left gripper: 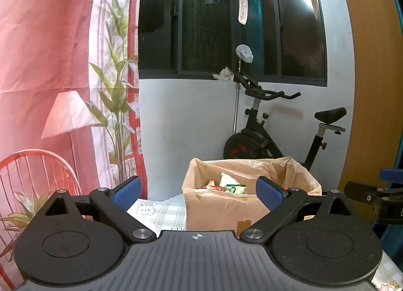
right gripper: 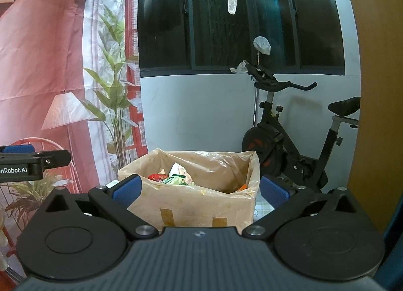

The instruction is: Organize snacks

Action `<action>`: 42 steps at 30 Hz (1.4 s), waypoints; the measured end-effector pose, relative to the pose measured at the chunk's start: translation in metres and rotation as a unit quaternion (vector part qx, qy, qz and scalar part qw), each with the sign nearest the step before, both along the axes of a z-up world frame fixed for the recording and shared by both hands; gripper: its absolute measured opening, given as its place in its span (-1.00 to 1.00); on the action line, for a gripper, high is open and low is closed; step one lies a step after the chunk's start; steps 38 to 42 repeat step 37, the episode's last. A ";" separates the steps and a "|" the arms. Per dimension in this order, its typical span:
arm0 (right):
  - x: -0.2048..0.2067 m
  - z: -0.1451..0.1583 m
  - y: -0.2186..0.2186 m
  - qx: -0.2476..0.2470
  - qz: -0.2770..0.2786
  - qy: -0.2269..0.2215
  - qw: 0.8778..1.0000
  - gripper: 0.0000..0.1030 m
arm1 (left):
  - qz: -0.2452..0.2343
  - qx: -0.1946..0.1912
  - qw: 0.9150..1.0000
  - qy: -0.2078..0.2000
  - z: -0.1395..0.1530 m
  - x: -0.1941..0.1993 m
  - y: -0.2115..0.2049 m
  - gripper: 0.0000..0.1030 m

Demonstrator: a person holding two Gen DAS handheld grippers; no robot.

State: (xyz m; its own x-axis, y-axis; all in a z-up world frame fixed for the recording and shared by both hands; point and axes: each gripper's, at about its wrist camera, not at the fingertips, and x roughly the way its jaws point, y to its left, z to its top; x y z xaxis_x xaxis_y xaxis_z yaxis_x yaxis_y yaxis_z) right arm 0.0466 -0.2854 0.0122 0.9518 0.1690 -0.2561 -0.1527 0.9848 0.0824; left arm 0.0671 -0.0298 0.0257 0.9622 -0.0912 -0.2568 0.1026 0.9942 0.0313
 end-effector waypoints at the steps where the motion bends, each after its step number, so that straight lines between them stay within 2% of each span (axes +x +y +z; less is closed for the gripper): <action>1: 0.000 0.000 0.000 0.000 0.000 0.000 1.000 0.99 | 0.000 0.000 1.000 0.000 0.000 0.000 0.000 0.91; 42: 0.000 0.001 -0.001 0.000 0.001 0.000 1.000 0.99 | 0.007 -0.017 1.000 0.000 -0.003 0.000 0.004 0.91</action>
